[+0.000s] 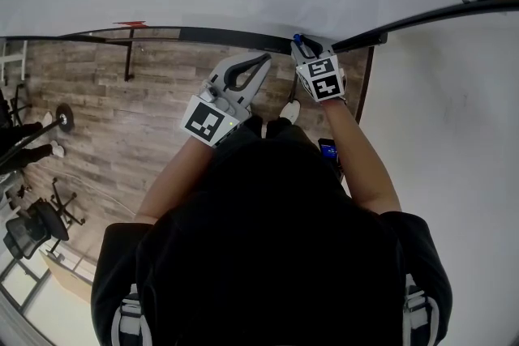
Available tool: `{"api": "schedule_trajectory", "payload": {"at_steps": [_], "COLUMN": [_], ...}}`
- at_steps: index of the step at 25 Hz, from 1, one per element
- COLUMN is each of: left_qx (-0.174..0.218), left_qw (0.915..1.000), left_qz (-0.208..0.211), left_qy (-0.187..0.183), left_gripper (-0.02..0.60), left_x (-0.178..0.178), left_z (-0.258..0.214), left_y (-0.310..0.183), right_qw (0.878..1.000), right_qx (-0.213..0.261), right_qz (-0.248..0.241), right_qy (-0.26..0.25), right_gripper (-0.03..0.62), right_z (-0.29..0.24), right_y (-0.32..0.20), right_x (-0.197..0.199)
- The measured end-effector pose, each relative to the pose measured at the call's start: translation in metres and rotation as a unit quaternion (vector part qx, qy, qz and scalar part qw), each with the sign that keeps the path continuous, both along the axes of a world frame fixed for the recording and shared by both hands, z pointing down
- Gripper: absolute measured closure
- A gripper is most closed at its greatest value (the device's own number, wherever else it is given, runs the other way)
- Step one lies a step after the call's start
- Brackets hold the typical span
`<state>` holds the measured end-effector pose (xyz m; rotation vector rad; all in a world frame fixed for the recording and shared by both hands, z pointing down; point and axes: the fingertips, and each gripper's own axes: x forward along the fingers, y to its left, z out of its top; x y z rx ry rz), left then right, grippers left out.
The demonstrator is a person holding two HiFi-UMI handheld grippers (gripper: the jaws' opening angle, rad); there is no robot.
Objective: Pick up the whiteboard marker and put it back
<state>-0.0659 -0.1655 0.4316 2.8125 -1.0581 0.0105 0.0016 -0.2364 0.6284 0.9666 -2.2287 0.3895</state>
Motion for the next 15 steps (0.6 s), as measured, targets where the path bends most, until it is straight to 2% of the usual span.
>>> {"api": "schedule_trajectory", "payload": {"at_steps": [4, 15], "left_qx": [0.003, 0.018], "left_qw": [1.0, 0.9998], "left_qz": [0.003, 0.009], "left_qy": [0.0, -0.001], "left_gripper": [0.578, 0.578], "left_x": [0.001, -0.002], "left_z": [-0.002, -0.014], "left_y": [0.002, 0.004], "right_qw": [1.0, 0.998], "right_qx": [0.009, 0.043], "right_qz": [0.002, 0.015], "right_qy": [0.003, -0.038], "right_gripper": [0.528, 0.531], "right_z": [0.001, -0.029], "right_y": [0.0, 0.004], "right_x": [0.002, 0.004]}}
